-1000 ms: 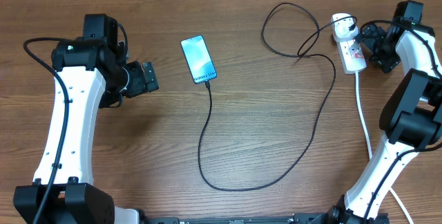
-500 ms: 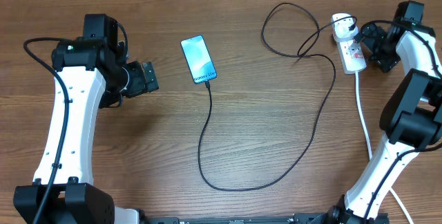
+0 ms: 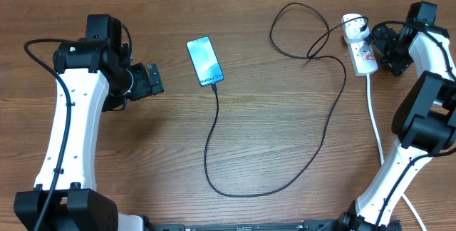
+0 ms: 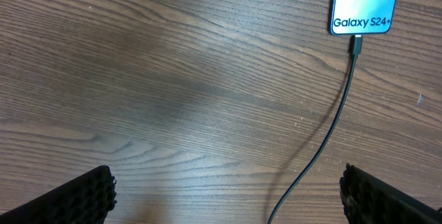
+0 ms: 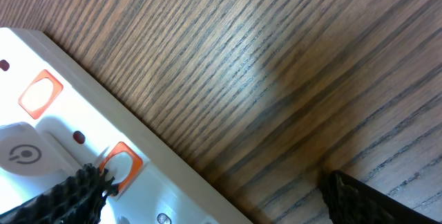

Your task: Plug charger to phone and switch on socket

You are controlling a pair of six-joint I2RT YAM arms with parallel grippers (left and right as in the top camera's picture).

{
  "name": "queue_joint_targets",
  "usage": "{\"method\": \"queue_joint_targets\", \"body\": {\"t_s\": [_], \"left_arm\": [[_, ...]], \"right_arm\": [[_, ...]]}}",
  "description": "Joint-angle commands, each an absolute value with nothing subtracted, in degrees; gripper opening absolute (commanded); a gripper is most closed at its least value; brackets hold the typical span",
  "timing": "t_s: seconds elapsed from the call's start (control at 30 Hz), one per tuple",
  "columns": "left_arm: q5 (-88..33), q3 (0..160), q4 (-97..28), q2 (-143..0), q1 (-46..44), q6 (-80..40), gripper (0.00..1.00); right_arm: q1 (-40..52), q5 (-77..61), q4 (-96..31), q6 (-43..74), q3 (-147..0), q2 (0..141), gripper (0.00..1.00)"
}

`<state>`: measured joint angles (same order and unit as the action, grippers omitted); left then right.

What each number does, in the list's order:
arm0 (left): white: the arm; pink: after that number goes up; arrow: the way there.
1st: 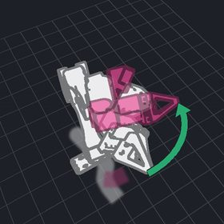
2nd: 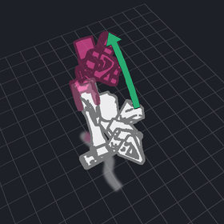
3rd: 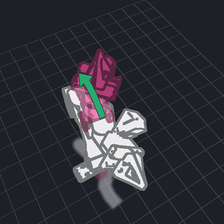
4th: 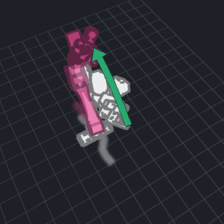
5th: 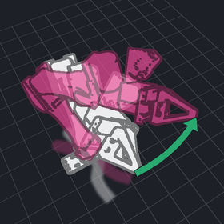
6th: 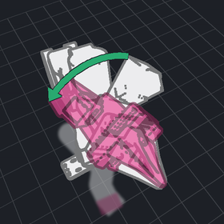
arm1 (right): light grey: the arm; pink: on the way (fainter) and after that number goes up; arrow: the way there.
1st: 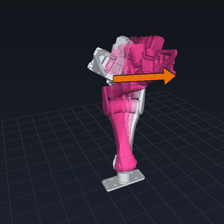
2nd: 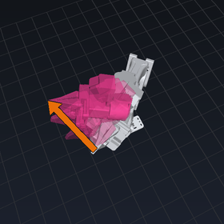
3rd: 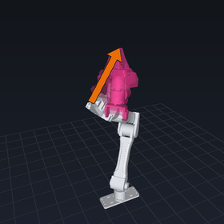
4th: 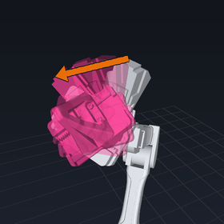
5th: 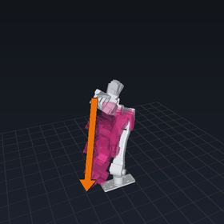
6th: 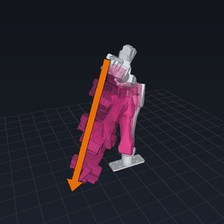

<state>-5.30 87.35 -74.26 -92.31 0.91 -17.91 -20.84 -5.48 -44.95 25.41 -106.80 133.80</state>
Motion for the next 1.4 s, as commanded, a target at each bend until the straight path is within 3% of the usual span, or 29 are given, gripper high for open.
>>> {"method": "queue_joint_targets", "body": {"t_s": [0.0, 0.5, 1.37], "left_arm": [[-4.9, 86.9, -74.2, -92.2, 1.3, -18.4, 1.0], [-4.9, 86.9, -74.2, -92.2, 1.3, -18.4, 1.0], [-4.9, 86.9, -74.2, -92.2, 1.3, -18.4, 1.0]], "right_arm": [[-20.3, -3.8, -44.4, 25.2, -106.1, 133.9, 1.0], [-22.1, -5.2, -43.4, 30.0, -106.1, 133.9, 1.0], [-21.8, -8.9, -44.2, 23.9, -106.1, 133.9, 1.0]]}}
